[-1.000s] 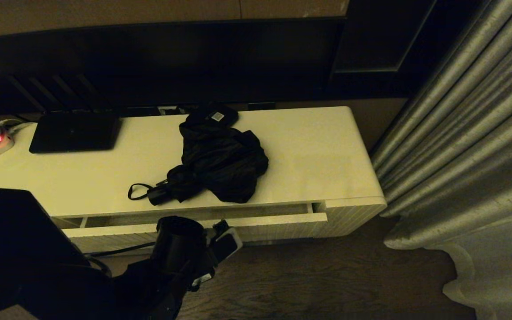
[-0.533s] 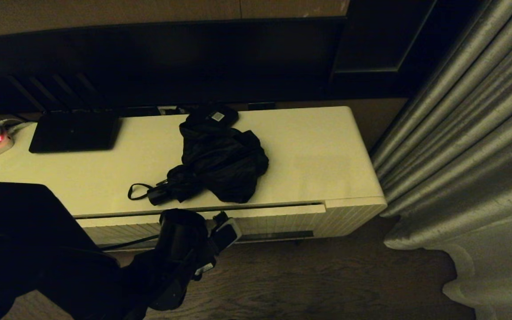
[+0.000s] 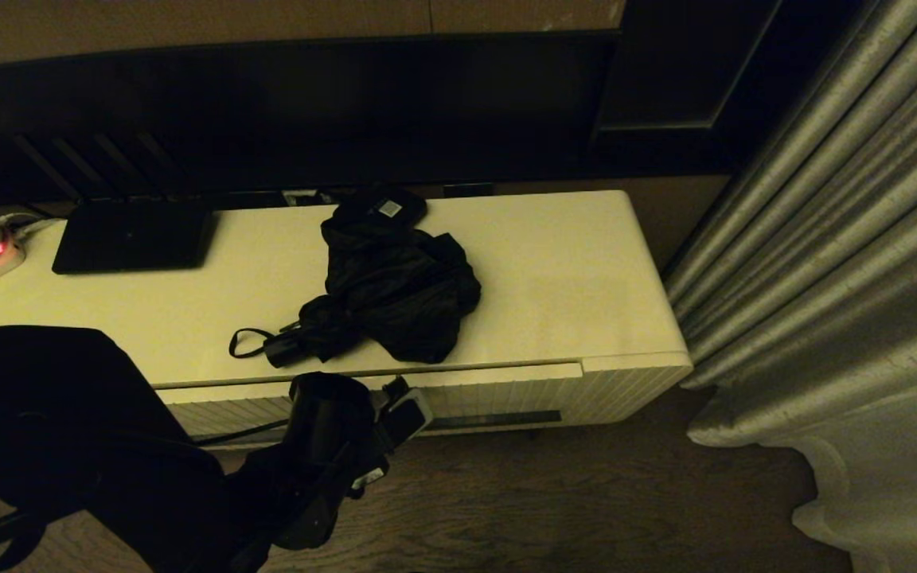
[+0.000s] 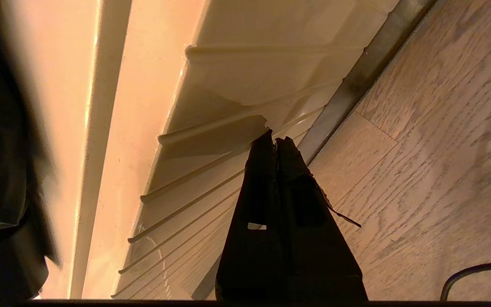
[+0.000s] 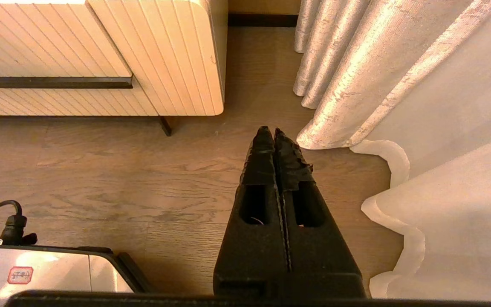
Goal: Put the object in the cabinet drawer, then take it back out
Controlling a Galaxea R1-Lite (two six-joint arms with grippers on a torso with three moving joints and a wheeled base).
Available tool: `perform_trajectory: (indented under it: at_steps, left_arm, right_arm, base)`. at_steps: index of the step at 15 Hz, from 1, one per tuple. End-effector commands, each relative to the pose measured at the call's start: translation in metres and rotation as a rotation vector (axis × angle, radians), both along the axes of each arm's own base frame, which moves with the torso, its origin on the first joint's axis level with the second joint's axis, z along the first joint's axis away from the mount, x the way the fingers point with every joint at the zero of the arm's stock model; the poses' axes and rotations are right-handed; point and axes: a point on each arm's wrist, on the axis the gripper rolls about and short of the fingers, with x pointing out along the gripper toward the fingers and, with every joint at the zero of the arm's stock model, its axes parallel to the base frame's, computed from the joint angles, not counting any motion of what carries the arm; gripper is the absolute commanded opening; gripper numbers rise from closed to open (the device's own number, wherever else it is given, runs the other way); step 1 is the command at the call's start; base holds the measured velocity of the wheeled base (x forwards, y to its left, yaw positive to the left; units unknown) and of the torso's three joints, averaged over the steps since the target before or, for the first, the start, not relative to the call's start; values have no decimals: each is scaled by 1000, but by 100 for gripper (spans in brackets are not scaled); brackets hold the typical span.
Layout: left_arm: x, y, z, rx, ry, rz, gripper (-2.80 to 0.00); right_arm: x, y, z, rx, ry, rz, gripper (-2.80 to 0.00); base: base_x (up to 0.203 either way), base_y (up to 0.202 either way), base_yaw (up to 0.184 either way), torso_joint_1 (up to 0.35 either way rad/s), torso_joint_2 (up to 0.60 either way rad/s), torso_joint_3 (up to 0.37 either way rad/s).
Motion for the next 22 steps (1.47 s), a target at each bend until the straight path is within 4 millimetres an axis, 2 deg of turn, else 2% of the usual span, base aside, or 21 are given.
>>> perform_trajectory:
  at_steps: [1, 4, 10, 12, 14, 17, 18, 20, 22]
  left_arm:
    - [-4, 2, 6, -2, -12, -1, -280]
    - [-26, 15, 45, -51, -90, -5, -280]
    - [-85, 56, 87, -120, -176, 14, -280]
    - [-104, 76, 93, -143, -169, 63, -280]
    - [-130, 98, 95, -242, -151, 156, -280]
    - [-167, 127, 81, -370, -130, 411, -280]
    - [-175, 134, 74, -383, -148, 521, -280]
    - [-182, 141, 71, -396, -173, 605, -280]
    - [-205, 155, 74, -474, -277, 720, -280]
  right_arm:
    - [0, 0, 0, 0, 0, 1, -280]
    - [0, 0, 0, 0, 0, 1, -280]
    - [0, 0, 0, 0, 0, 1, -280]
    - [0, 0, 0, 0, 0, 1, -280]
    - [0, 0, 0, 0, 0, 1, -280]
    - [0, 0, 0, 0, 0, 1, -280]
    - [0, 0, 0, 0, 0, 1, -280]
    - [0, 0, 0, 0, 0, 1, -280]
    - [0, 0, 0, 0, 0, 1, -280]
  base:
    - [0, 0, 0, 0, 0, 0]
    - [0, 0, 0, 0, 0, 0]
    - [0, 0, 0, 0, 0, 0]
    - [0, 0, 0, 0, 0, 0]
    - [0, 0, 0, 0, 0, 0]
    - [0, 0, 0, 0, 0, 0]
    - [0, 0, 0, 0, 0, 0]
    - [0, 0, 0, 0, 0, 0]
    - [0, 0, 0, 0, 0, 0]
